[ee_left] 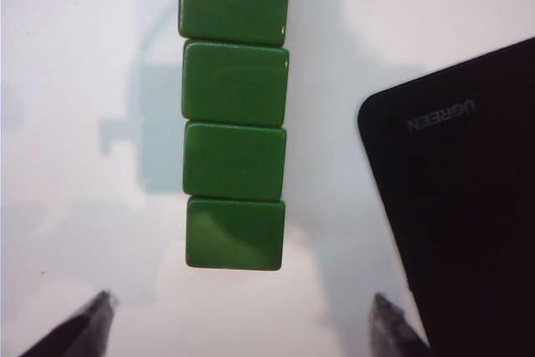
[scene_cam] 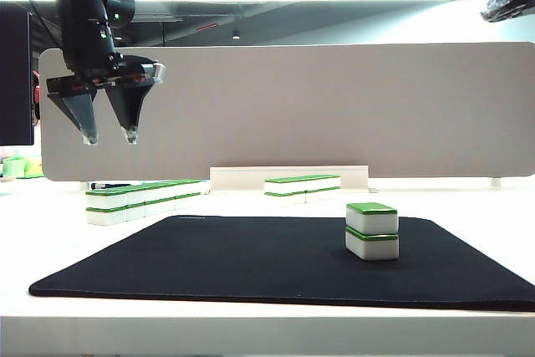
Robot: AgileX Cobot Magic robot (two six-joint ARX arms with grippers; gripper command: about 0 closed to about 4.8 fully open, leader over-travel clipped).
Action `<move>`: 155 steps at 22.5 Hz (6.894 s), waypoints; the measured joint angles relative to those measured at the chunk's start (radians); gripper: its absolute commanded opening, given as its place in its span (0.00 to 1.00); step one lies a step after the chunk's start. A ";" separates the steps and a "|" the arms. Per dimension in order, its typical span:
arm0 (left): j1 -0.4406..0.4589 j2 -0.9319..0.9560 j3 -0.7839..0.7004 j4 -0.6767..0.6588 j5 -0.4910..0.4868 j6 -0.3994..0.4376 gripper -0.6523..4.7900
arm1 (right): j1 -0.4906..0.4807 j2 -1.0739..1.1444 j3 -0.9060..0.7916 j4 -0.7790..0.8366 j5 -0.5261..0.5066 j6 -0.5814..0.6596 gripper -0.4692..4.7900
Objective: Take a mahjong tile from the mahjong wall and then place it on the table close to you.
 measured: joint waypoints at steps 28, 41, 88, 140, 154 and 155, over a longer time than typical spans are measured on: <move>0.000 0.182 -0.002 0.006 -0.046 0.003 0.84 | 0.000 0.000 0.000 0.000 0.000 0.000 0.09; 0.000 0.222 -0.002 0.026 -0.046 0.003 0.69 | 0.000 0.000 0.000 0.000 0.000 0.000 0.09; -0.431 0.149 -0.001 -0.085 -0.019 0.146 0.38 | 0.000 -0.002 0.000 0.004 0.031 0.000 0.09; -0.656 0.232 0.000 -0.038 -0.016 0.243 0.63 | 0.000 -0.002 0.000 0.011 0.038 0.000 0.09; -0.656 0.232 0.003 -0.121 -0.022 0.221 0.77 | 0.000 -0.002 0.000 0.011 0.038 0.000 0.09; -0.655 0.232 0.003 -0.132 -0.025 0.221 0.77 | 0.000 -0.002 0.000 0.011 0.038 0.000 0.09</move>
